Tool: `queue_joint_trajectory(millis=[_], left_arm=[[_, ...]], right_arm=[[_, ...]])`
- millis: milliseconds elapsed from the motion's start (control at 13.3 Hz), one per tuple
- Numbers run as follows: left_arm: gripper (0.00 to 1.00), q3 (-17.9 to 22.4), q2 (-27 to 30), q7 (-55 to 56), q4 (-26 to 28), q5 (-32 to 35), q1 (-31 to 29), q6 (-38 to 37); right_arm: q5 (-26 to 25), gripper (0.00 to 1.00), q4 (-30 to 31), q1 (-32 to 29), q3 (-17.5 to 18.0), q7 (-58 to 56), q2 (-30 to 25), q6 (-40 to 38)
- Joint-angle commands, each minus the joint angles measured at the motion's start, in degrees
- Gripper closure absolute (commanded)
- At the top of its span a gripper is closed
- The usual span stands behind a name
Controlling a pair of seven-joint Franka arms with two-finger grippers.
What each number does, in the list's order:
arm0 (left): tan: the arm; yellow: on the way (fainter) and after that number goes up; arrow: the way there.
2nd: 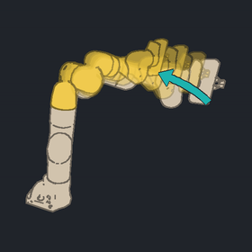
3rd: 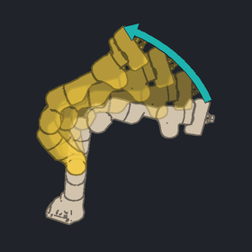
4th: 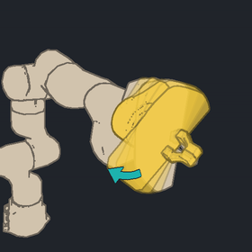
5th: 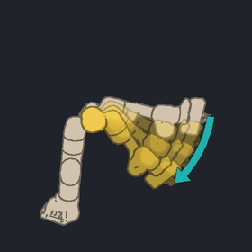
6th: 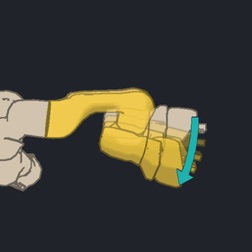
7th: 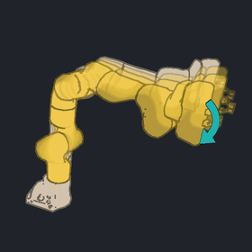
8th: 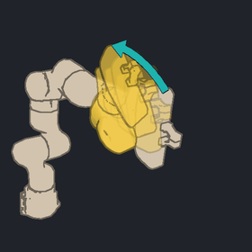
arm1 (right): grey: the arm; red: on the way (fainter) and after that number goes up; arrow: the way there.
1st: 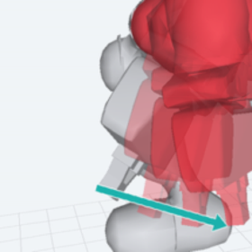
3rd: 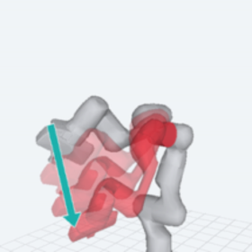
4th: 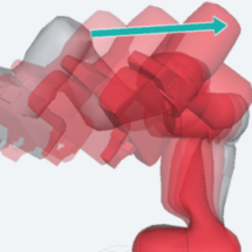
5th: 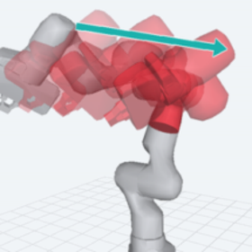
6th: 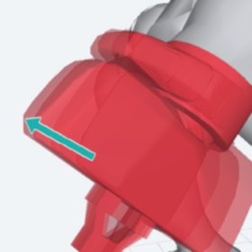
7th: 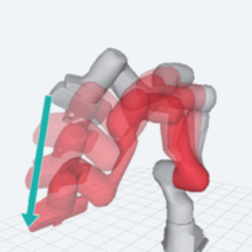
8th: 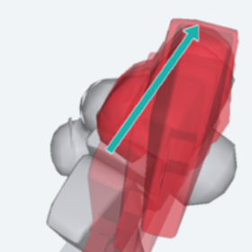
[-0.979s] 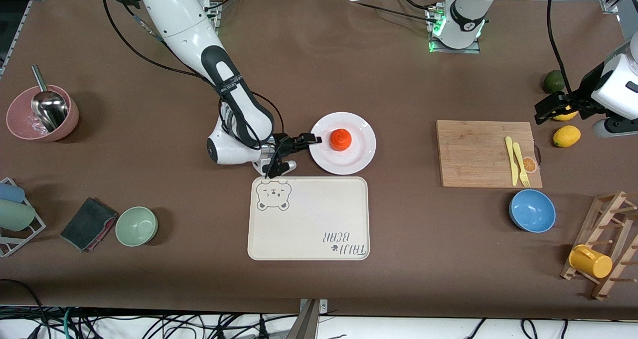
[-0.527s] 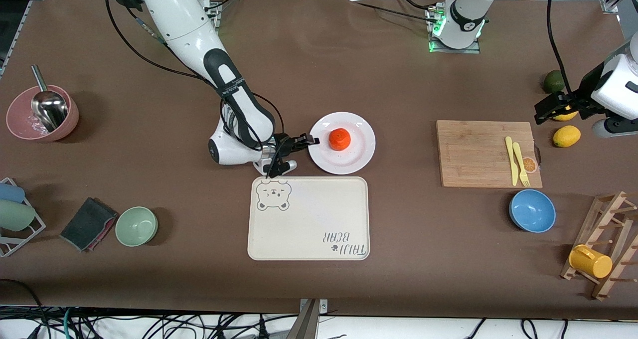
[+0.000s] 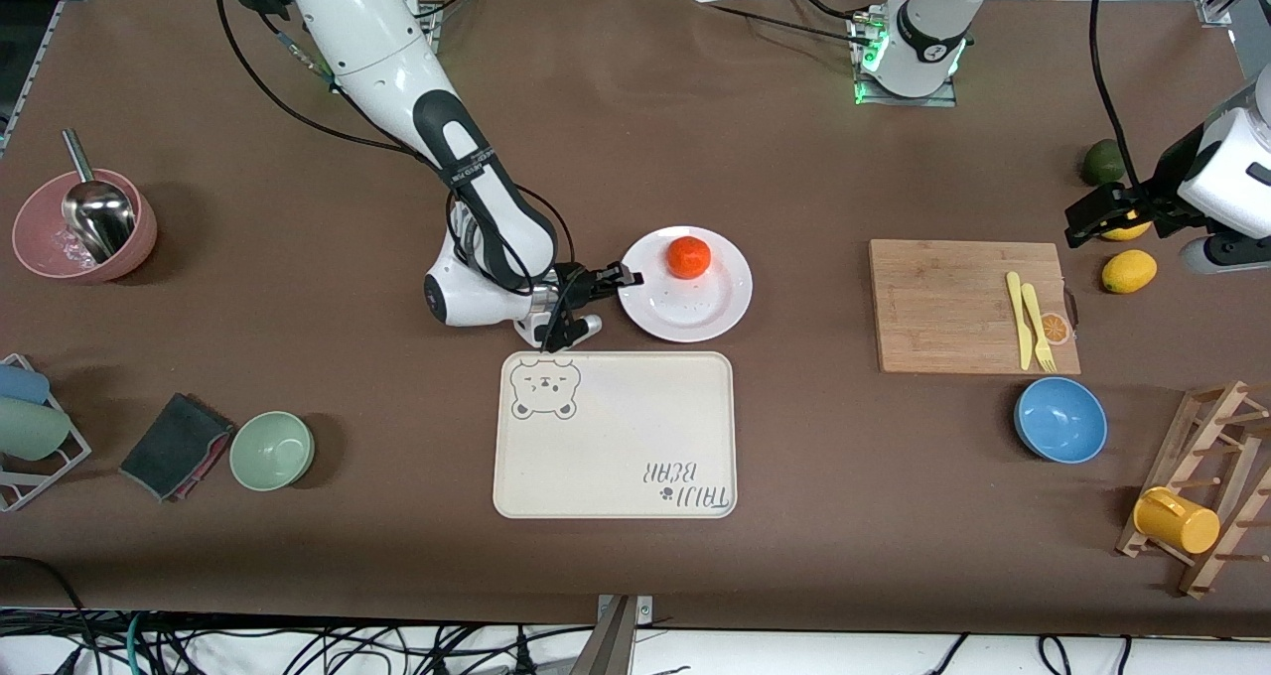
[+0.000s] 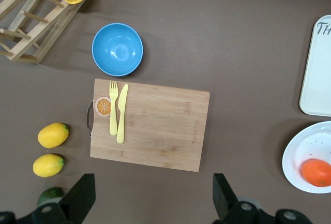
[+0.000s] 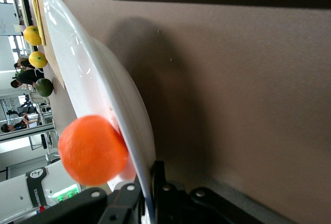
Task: Place orange and plate with both arms
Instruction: 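Slide the plate with the right gripper onto the bear tray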
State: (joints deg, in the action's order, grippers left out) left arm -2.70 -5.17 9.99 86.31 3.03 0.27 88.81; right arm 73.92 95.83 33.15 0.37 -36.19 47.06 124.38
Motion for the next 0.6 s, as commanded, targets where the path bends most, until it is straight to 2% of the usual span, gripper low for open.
queue_joint_trajectory(millis=[0,377,527], left_arm=[[0.00,0.15,-0.63,-0.93,-1.68,-1.53,0.08,-1.36],[0.00,0.15,-0.98,-1.02,-1.59,-1.45,-0.01,-1.36],[0.00,0.15,-0.98,-0.93,-1.59,-1.45,-0.01,-1.45]], right_arm=[[1.14,1.00,-2.83,-0.36,-0.37,0.51,0.66,-0.01],[2.01,1.00,-5.04,-2.55,-0.28,14.56,1.02,-0.01],[7.36,1.00,-6.09,-3.09,-0.28,16.24,1.11,-0.19]])
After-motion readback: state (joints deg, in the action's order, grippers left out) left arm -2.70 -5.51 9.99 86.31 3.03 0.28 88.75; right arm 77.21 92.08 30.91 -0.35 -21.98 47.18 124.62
